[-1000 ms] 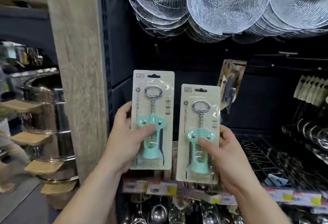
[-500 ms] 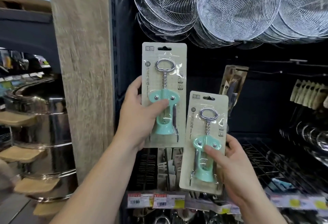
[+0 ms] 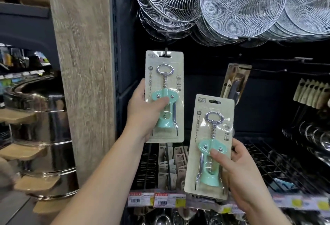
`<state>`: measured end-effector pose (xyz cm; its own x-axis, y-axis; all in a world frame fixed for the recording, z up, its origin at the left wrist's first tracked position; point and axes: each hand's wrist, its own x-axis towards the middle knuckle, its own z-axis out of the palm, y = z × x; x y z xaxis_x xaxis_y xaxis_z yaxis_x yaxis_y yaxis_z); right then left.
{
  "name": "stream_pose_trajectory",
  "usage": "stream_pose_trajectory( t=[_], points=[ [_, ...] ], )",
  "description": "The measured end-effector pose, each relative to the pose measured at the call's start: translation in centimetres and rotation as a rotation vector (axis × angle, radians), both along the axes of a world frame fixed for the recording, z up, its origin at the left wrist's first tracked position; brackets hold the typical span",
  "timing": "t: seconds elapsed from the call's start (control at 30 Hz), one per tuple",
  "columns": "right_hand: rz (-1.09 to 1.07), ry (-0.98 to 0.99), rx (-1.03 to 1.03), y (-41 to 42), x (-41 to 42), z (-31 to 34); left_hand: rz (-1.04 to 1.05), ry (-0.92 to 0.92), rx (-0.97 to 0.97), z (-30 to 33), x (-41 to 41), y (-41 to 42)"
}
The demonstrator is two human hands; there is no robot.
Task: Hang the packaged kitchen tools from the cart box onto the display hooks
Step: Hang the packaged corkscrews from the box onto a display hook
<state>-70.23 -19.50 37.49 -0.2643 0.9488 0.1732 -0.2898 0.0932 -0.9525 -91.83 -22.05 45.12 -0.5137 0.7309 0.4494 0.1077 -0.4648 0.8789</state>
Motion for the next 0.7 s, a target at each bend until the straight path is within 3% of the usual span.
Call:
stream_pose_trajectory(
  t=[0.7],
  points=[
    [0.006,-0.055,-0.018,2.7,0.5,-0.3,0.172,-0.054,-0.162,-1.5,-3.6,12.5]
  ],
)
